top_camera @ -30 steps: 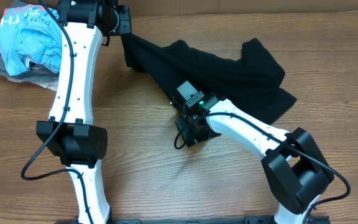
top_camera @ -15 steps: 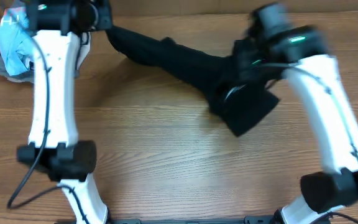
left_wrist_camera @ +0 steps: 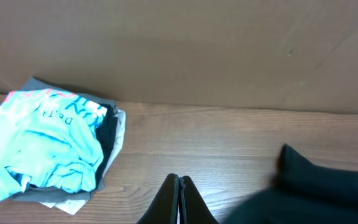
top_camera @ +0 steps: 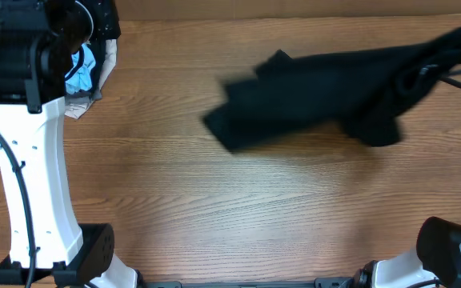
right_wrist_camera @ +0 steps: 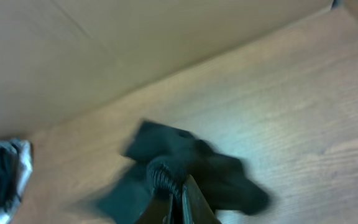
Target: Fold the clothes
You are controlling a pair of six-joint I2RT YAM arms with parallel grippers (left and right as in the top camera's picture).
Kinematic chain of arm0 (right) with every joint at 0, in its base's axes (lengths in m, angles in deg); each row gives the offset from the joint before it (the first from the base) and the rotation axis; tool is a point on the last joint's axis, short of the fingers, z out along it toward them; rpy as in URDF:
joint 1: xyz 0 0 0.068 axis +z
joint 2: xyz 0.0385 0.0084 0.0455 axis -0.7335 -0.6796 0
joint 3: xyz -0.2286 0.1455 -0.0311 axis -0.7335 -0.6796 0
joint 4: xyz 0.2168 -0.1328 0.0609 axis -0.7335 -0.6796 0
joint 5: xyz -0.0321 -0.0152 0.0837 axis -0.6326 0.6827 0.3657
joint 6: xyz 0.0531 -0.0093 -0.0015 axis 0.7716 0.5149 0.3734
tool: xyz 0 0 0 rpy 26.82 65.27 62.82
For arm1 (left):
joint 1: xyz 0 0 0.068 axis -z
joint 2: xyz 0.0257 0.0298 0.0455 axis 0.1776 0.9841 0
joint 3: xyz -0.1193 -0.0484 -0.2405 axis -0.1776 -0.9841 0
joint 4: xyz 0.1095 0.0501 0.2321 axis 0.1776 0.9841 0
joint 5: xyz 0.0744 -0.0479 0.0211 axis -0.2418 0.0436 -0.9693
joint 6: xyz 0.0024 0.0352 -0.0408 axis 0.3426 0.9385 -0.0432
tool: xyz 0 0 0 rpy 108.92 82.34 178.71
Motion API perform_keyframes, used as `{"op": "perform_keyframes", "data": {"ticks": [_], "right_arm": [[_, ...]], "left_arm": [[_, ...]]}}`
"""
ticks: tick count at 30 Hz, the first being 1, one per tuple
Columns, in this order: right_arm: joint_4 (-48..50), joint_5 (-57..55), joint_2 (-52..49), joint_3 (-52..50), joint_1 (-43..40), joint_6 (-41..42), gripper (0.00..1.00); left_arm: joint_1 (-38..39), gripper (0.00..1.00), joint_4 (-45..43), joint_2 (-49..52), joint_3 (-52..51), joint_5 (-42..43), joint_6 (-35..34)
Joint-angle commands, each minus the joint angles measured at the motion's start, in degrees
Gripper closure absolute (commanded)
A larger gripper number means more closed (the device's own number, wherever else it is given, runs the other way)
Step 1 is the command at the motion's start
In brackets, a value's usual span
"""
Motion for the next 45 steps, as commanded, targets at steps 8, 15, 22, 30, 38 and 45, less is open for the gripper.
{"op": "perform_keyframes", "data": {"ticks": [8,15,22,30,38,45], "right_arm": [[0.3,8.5,2.6,2.1,-1.5,-4.2,0.96],[0.3,8.4,2.6,-1.7,-1.5,-4.7,0.96],[0.3,6.4,2.4,-4.8,-1.5,-5.0,0.96],[0.3,5.3,2.1,-6.8,-1.5,-5.0,0.96],[0.3,3.9,1.8,-7.1,-1.5,-5.0,0.96],[0.3,3.8,1.8,-7.1,-1.5,-5.0,0.96]], "left_arm": [[-0.3,0.95,3.1,-6.1,0.4,7.1,0.9],[-0.3,0.88,5.1,-1.6,0.4,15.1,3.8],[4.5,0.82,5.2,5.8,0.4,25.6,10.2],[18.0,0.73,3.4,18.5,0.4,27.1,15.5],[28.8,0.7,1.4,30.1,0.4,35.3,17.9],[34.8,0.54,-0.2,35.2,0.4,42.1,21.9]]}}
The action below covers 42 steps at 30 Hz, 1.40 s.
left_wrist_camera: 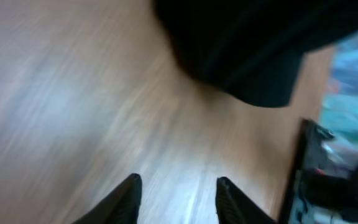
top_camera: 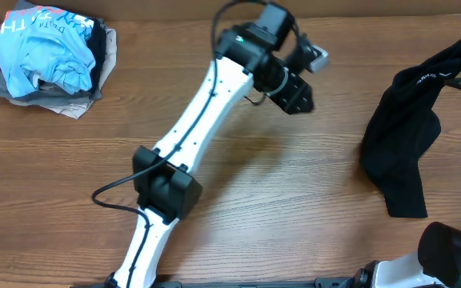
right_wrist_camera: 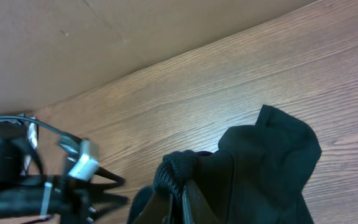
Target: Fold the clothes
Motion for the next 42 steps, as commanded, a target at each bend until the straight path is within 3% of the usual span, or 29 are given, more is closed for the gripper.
{"op": "perform_keyframes", "data": {"ticks": [1,12,19,22,27,29,31,32,33,42], "right_arm": [[0.5,-0.4,0.0,0.0,0.1,-0.6,0.96],[0.5,-0.4,0.0,0.0,0.1,-0.6,0.96],[0.5,-0.4,0.0,0.0,0.1,-0.7,0.95],[0.5,-0.4,0.0,0.0,0.1,-0.7,0.95],[0.5,-0.4,0.0,0.0,0.1,-1.0,0.95],[0.5,-0.5,0.0,0.0,0.1,-1.1,0.95],[0.5,-0.7,0.0,0.0,0.1,-1.2,0.95],[0.5,-0.8,0.0,0.0,0.1,-1.3,0.95],[0.5,-0.8,0.0,0.0,0.1,-1.3,0.95],[0.5,-0.8,0.0,0.0,0.1,-1.3,0.95]], "left_arm": [[3.0,0.52,-2.0,2.6,0.2,5.5,3.2],[7.0,0.33,-10.8,5.6,0.2,18.9,3.2],[9.9,0.27,-20.8,8.5,0.2,19.3,0.3],[10.8,0.16,-26.3,9.7,0.2,18.7,-1.5],[11.9,0.11,-33.2,12.3,0.2,12.2,-7.0],[12.0,0.2,-34.1,13.2,0.2,11.0,-8.2],[12.0,0.57,-33.9,14.0,0.2,9.3,-8.6],[11.7,0.83,-33.3,14.1,0.2,8.3,-8.7],[11.3,0.96,-32.4,14.1,0.2,6.9,-8.7],[-1.1,0.96,-22.7,7.6,0.2,5.0,-12.7]]}}
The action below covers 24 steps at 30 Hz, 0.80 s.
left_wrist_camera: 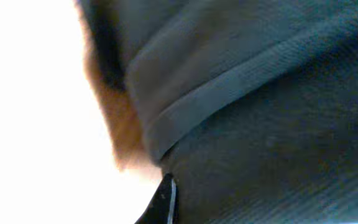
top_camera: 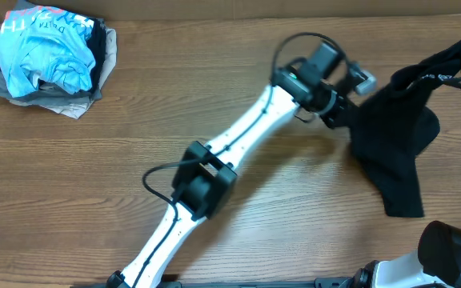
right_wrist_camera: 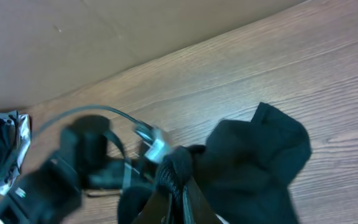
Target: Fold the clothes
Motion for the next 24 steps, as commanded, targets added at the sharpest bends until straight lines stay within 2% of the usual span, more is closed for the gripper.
{"op": "perform_keyframes", "data": {"ticks": [1,14,19,24], "right_arm": [[0.8,0.1,0.4,0.2,0.1,-0.4,0.95],[0.8,5.5,0.4,0.2,0.2,-0.4,0.96],[0.8,5.5,0.3,0.0,2.4,-0.4,0.96],[0.9,4.5,0.3,-2.4,5.6,-0.4,0.96]], "left_arm": [[-9.0,0.96,4.8,-6.8,0.2,-2.3,-2.2],[-26.1,0.96,14.6,-26.4,0.2,-5.7,0.0],[-29.4,0.96,18.1,-32.5,0.2,-12.2,1.3],[-29.6,0.96,21.4,-34.1,0.2,-18.3,3.0]]}}
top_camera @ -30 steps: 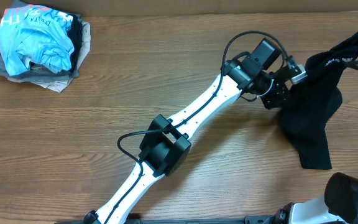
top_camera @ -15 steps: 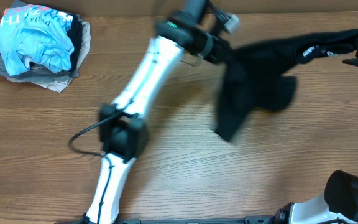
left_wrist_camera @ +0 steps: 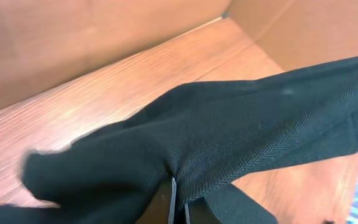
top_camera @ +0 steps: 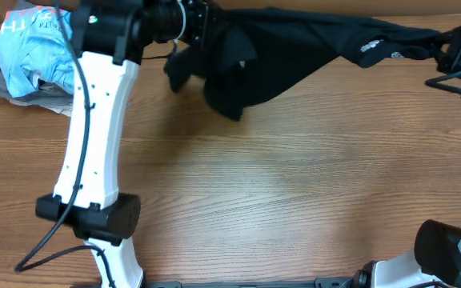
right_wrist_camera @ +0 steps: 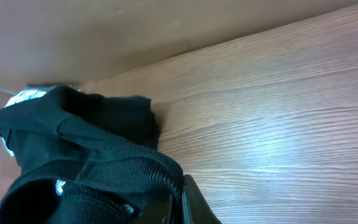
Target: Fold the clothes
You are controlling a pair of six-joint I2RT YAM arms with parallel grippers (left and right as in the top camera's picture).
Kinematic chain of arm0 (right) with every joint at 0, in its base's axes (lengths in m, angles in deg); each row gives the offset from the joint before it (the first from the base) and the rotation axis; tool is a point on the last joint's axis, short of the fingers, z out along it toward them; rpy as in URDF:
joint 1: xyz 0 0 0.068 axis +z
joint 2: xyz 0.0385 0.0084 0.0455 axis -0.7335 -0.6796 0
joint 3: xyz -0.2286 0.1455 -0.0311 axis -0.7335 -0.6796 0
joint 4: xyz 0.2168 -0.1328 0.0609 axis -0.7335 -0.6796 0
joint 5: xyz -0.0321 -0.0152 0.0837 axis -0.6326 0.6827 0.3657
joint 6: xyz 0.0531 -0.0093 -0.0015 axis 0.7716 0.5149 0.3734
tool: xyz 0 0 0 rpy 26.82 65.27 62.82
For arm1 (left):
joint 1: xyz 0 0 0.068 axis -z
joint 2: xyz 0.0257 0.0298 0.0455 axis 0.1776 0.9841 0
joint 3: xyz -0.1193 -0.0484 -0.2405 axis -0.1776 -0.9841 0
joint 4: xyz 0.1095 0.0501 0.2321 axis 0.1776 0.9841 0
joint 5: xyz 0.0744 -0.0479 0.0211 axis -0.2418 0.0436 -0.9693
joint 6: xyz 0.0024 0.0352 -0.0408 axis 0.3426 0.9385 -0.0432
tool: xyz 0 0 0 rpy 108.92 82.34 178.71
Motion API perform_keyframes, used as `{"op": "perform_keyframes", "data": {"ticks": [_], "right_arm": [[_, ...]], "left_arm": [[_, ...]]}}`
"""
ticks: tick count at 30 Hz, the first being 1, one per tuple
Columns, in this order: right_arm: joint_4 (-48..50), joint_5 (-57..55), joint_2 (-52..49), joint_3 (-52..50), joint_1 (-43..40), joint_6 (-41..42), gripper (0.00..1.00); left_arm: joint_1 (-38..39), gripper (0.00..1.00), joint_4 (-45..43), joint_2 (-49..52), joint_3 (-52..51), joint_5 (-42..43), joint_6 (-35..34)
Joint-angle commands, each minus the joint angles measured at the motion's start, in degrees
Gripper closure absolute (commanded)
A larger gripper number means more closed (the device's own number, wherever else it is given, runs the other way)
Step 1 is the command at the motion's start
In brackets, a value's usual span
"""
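Note:
A black garment (top_camera: 294,50) hangs stretched across the back of the table between both arms. My left gripper (top_camera: 201,24) is shut on its left end at the upper left, with loose cloth drooping below. My right gripper (top_camera: 448,50) is shut on its ribbed collar end at the far right. In the left wrist view the black garment (left_wrist_camera: 229,124) is pinched in the left gripper (left_wrist_camera: 178,196). In the right wrist view the garment's ribbed edge (right_wrist_camera: 123,171) sits in the right gripper (right_wrist_camera: 178,202).
A pile of other clothes with a light blue shirt (top_camera: 34,48) on top lies at the back left corner. A brown cardboard wall (right_wrist_camera: 135,37) runs along the table's far edge. The left arm's white links (top_camera: 90,144) stand over the left of the wooden table (top_camera: 294,184).
My left gripper, shut on the garment, was near the right arm and is now at the upper left. The garment hung bunched at the right; now it spans the back of the table.
The black garment lay on the table with my right gripper shut on one end and my left shut near the clothes pile. Then the right held it hanging while the left, open, reached over. The left then shut on it, and now it is stretched between both.

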Motion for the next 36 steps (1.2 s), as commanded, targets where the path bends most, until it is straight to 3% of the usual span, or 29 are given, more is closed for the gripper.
{"op": "perform_keyframes", "data": {"ticks": [1,6,20,36], "right_arm": [[0.5,-4.0,0.9,-2.1,1.2,-0.5,0.96],[1.9,-7.4,0.8,-8.4,3.4,-0.4,0.96],[14.5,-9.0,0.8,-30.6,3.6,-0.4,0.96],[17.9,-13.9,0.3,-36.3,1.4,-0.4,0.96]], "left_arm": [[-1.7,0.96,1.7,-0.8,0.2,-10.1,1.9],[-1.7,0.96,5.4,0.9,0.2,-14.7,1.9],[-1.1,0.96,9.6,14.6,0.1,-14.9,1.8],[-0.9,0.96,9.0,18.9,0.1,-14.9,1.0]]}}
